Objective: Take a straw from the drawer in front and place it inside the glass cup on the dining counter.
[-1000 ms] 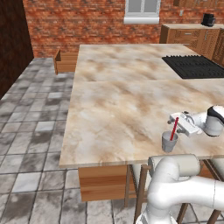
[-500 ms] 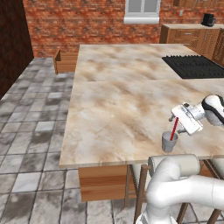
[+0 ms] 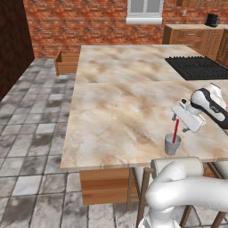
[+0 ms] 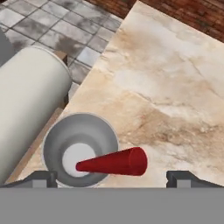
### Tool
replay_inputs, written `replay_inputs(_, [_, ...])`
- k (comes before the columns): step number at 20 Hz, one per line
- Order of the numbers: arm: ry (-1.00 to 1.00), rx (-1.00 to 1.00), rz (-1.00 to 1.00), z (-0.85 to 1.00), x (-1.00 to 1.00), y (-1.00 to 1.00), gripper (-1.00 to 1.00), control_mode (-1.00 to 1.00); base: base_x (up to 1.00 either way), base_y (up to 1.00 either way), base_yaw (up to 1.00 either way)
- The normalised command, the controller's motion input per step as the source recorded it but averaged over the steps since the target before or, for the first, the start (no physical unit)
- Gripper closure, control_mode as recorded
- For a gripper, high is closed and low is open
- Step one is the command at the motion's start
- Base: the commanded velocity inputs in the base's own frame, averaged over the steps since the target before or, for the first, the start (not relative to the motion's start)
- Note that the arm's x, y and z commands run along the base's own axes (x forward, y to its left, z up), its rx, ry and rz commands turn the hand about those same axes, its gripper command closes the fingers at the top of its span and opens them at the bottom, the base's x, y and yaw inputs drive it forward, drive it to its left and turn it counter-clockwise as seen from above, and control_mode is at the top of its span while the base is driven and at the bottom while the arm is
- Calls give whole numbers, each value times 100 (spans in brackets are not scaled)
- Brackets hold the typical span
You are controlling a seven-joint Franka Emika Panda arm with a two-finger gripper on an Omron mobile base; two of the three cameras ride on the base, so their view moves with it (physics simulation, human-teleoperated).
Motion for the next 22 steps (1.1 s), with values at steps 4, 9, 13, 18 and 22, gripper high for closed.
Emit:
replay_inputs(4, [-10,-37,-2,46,-6,-8,-100,-100,0,0,0])
replay_inputs(9, [-12,-33,-1,65,-7,-11,-100,-100,0,0,0])
replay_inputs(13, [-17,-28,0,75,-49,-17,-100,-100,0,0,0])
replay_inputs(18, [-15,-20,0,51,-96,-13,-100,-100,0,0,0])
replay_inputs(22, [-11,-10,0,12,-100,-8,-100,-100,0,0,0])
